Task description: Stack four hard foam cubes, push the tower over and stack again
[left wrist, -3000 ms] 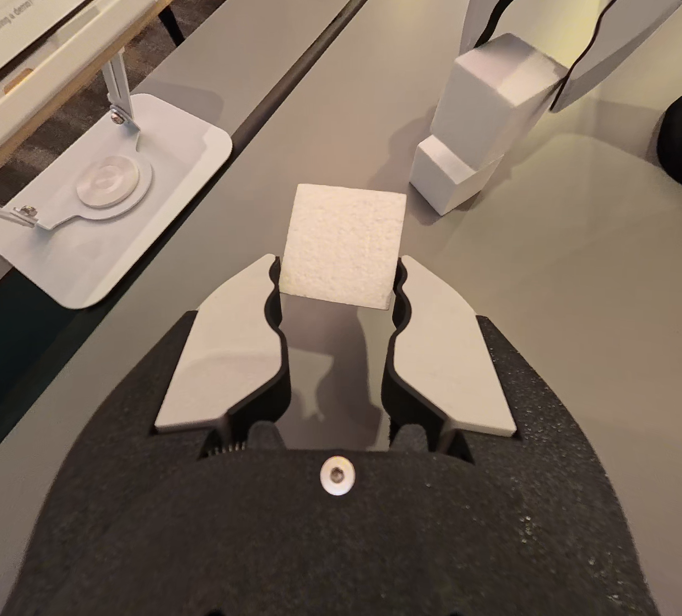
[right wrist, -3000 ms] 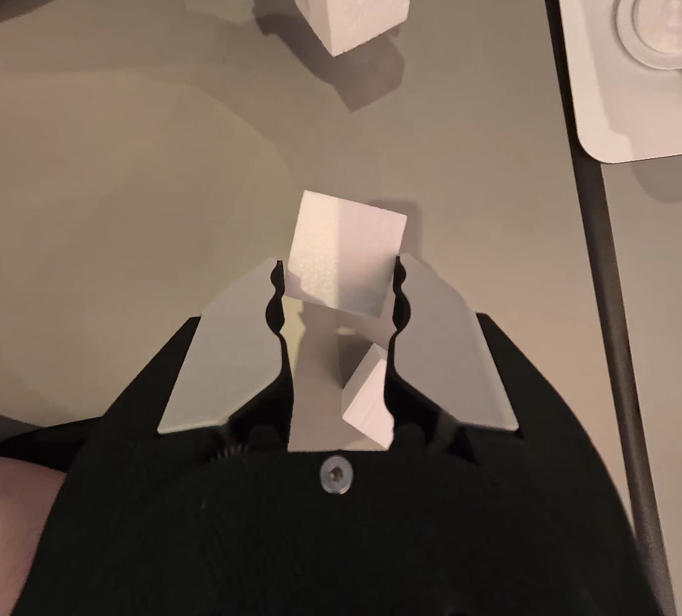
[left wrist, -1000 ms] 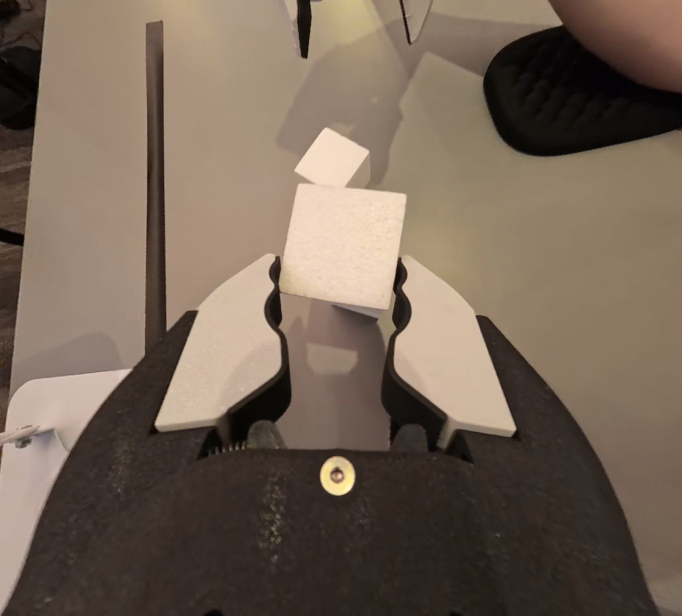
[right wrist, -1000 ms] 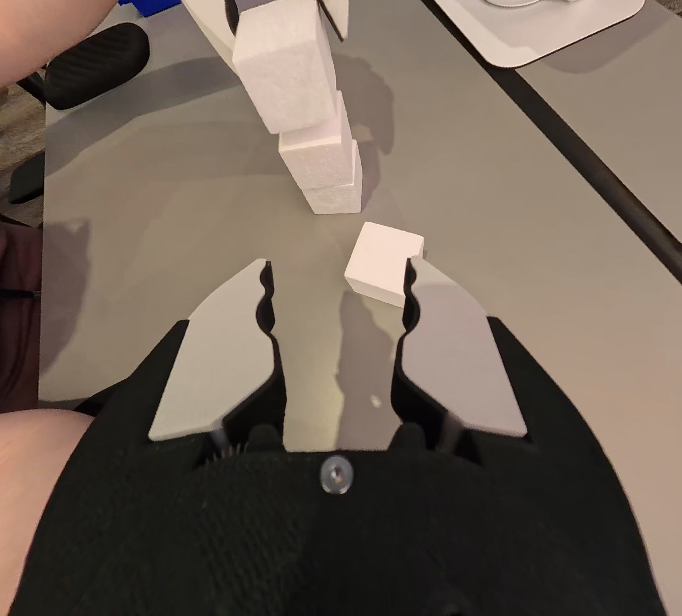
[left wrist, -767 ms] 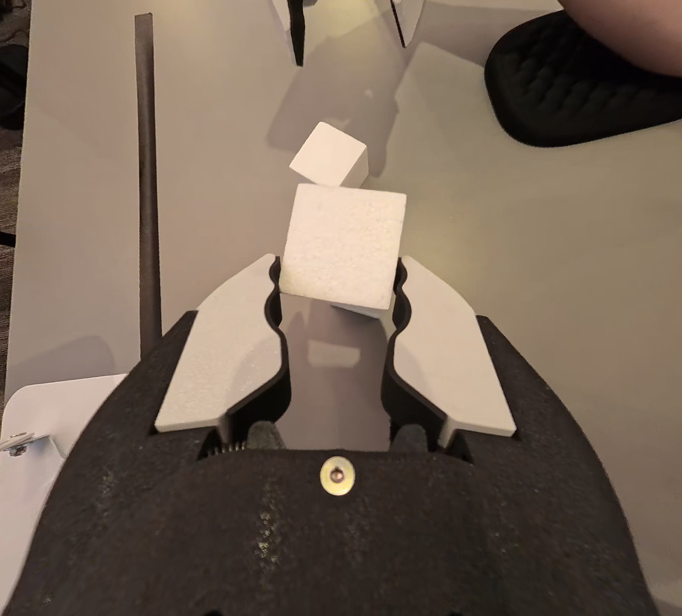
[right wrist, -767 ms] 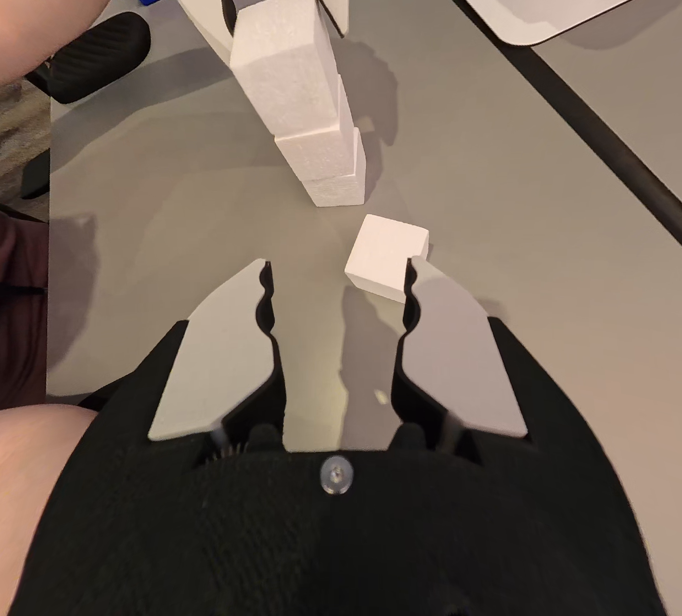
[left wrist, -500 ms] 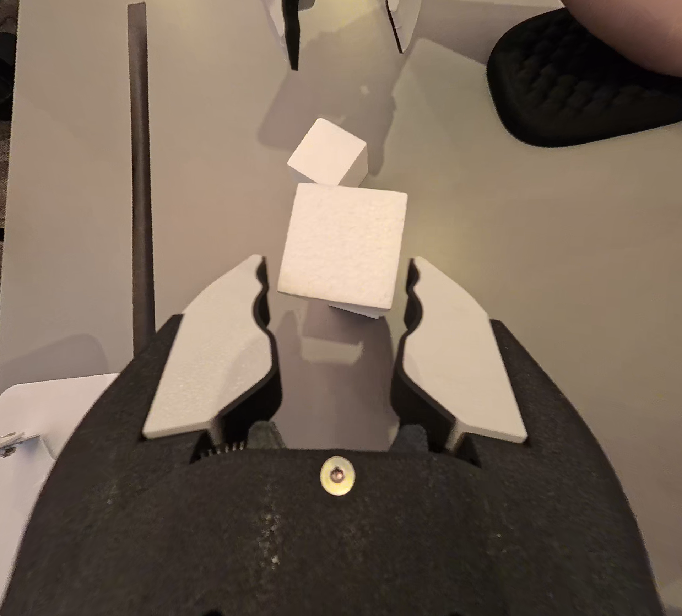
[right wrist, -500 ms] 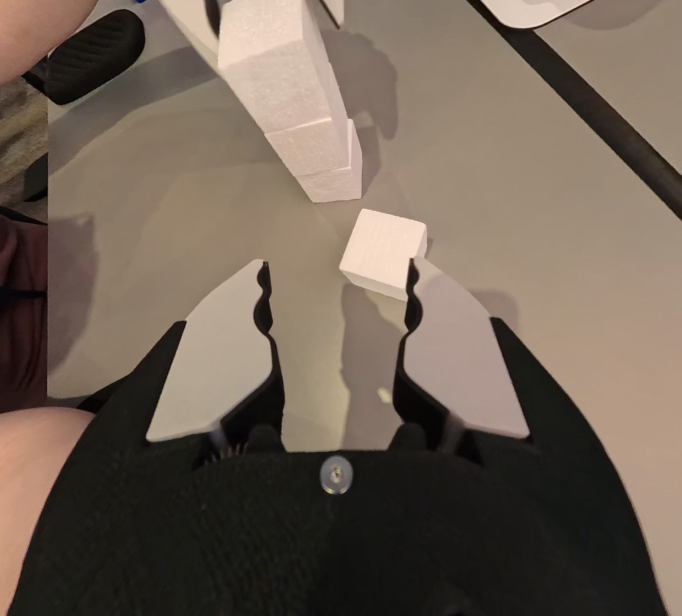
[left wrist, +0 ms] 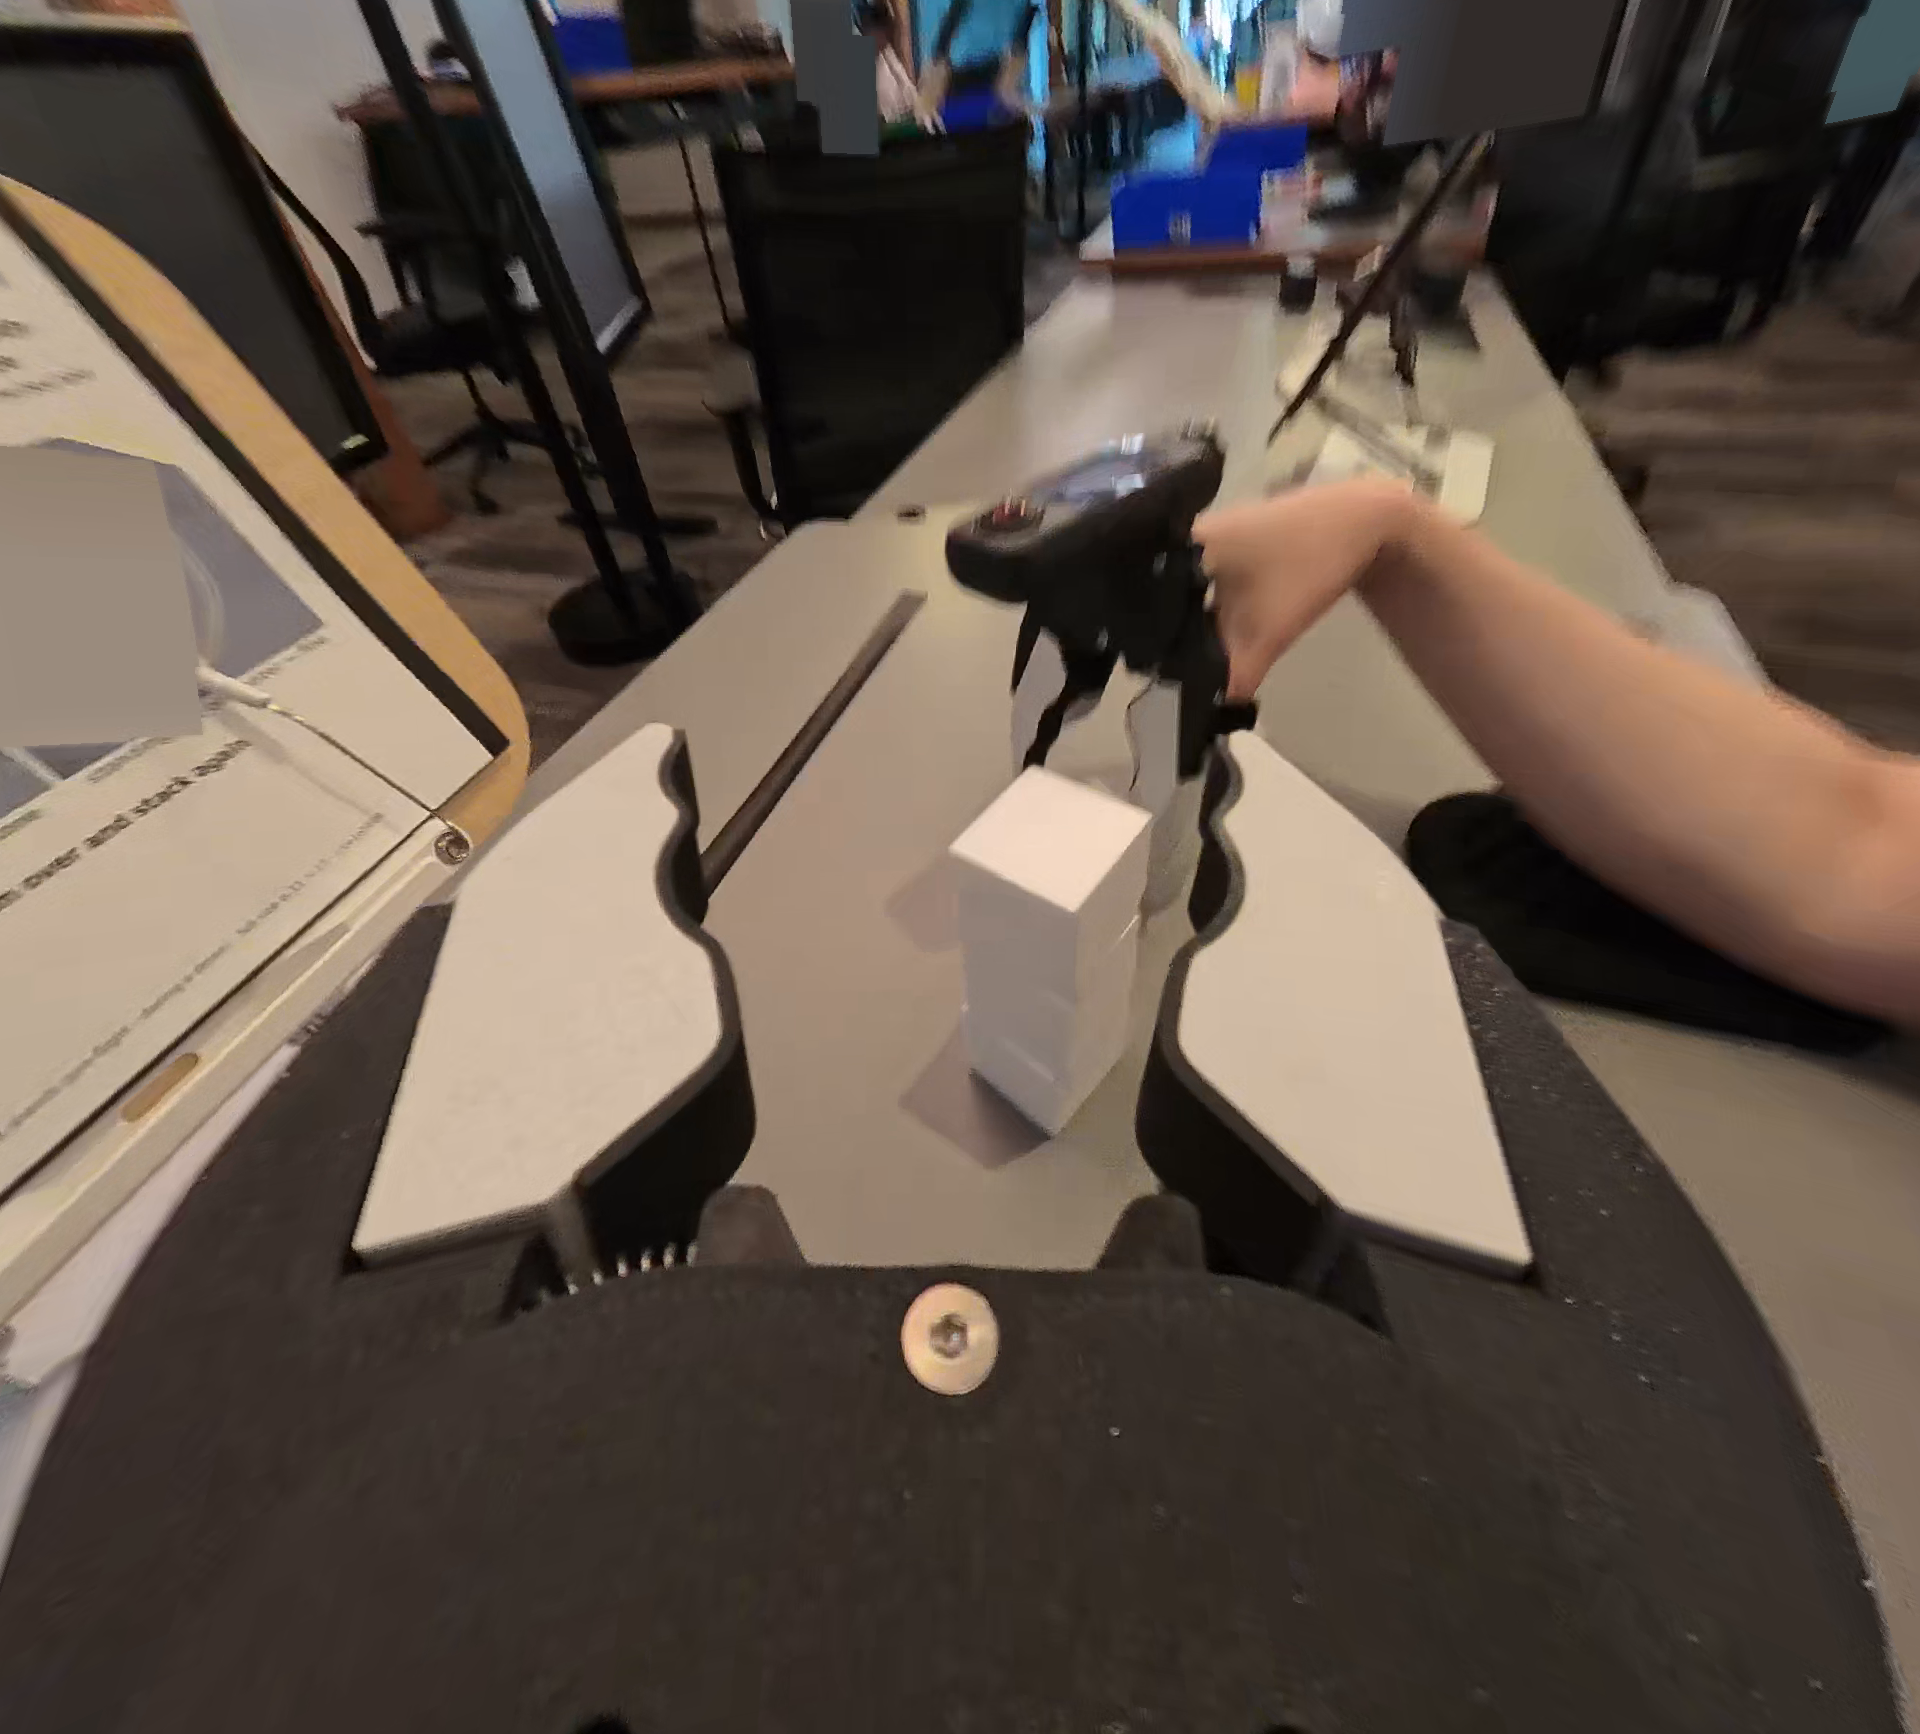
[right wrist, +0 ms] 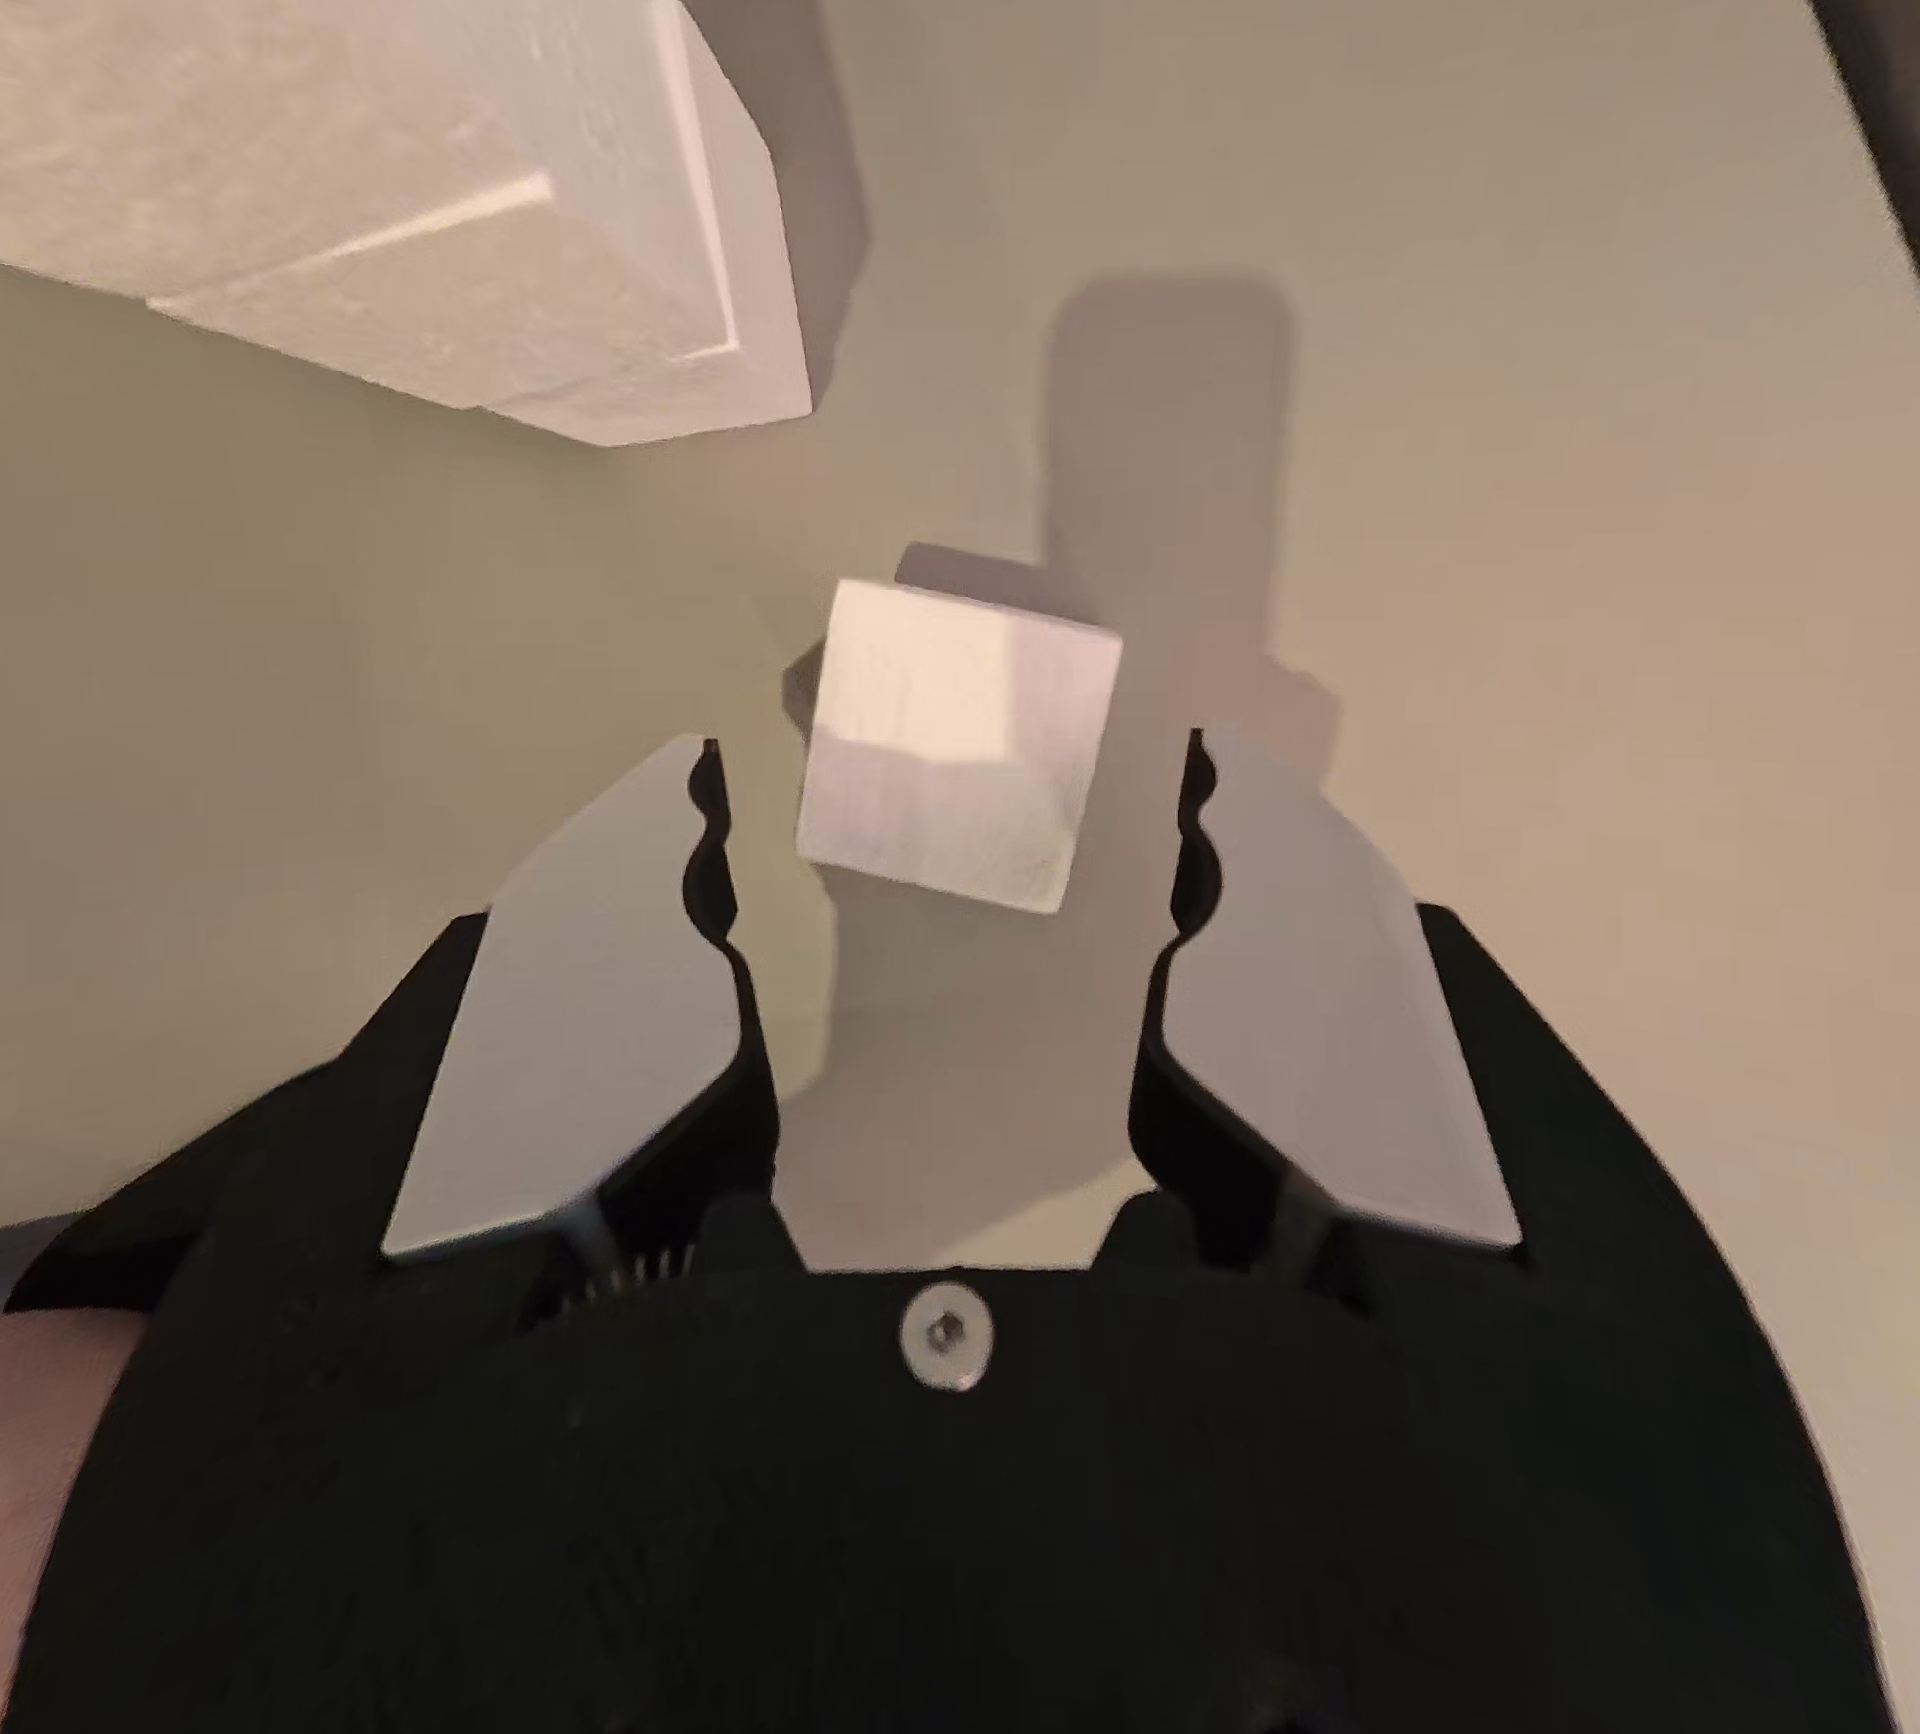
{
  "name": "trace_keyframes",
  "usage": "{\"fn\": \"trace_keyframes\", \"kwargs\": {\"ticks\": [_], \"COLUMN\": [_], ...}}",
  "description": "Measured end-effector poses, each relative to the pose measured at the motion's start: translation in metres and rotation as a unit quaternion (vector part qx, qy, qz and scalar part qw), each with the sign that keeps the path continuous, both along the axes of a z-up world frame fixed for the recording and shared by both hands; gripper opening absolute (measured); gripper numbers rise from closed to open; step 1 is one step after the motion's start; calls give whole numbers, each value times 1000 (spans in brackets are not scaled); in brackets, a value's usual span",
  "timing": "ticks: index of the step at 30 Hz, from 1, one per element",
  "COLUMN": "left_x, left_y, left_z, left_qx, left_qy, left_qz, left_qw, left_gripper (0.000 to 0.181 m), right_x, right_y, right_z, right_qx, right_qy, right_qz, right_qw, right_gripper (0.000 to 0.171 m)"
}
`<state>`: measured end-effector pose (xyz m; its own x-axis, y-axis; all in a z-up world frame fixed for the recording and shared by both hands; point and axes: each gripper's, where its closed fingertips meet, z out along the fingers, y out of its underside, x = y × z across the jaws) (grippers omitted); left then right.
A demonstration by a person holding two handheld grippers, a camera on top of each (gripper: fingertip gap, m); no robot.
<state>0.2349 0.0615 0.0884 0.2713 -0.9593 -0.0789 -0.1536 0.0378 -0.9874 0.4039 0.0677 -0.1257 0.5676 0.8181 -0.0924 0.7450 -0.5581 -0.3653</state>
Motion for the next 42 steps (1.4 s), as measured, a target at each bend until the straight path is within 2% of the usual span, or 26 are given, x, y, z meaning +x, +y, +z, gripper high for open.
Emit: {"fn": "trace_keyframes", "kwargs": {"ticks": [4,5,7,10,13,16,18,20,22,25,28,32,42], "left_x": [-22,-26,-33,-45,-57,-63,-67,-68,-69,-71,-71,-68,-57], "left_y": [-20,-23,-27,-23,-20,-27,-31,-33,-31,-28,-30,-31,-33], "left_z": [37,43,46,44,48,60,65,66,64,62,62,60,51], "left_qx": [-21,-30,-43,-22,-7,-2,-5,-8,-9,-8,-7,-7,-1], "left_qy": [-101,-110,-105,-81,-76,-104,-120,-124,-119,-112,-110,-106,-72], "left_qz": [-13,-18,-18,20,50,37,27,18,23,33,27,22,19], "left_qw": [995,993,993,996,996,994,992,992,993,993,994,994,997], "left_gripper": [83,82,78,75,72,69,68,68,68,68,68,68,68], "right_x": [6,5,9,17,18,-9,-40,-69,-92,-108,-115,-119,-112], "right_y": [-2,-4,-6,-6,6,12,-2,-19,-25,-15,-14,-15,-11], "right_z": [-12,-11,-5,21,77,153,195,212,206,175,168,151,153], "right_qx": [-23,-29,-25,9,106,227,283,311,310,297,294,298,304], "right_qy": [-23,-15,-8,30,116,259,366,428,450,416,437,415,445], "right_qz": [5,6,7,-15,-53,-30,44,124,171,187,196,217,203], "right_qw": [999,999,1000,999,986,938,886,839,820,839,827,832,818], "right_gripper": [67,59,59,59,59,59,59,59,59,59,58,58,58]}}
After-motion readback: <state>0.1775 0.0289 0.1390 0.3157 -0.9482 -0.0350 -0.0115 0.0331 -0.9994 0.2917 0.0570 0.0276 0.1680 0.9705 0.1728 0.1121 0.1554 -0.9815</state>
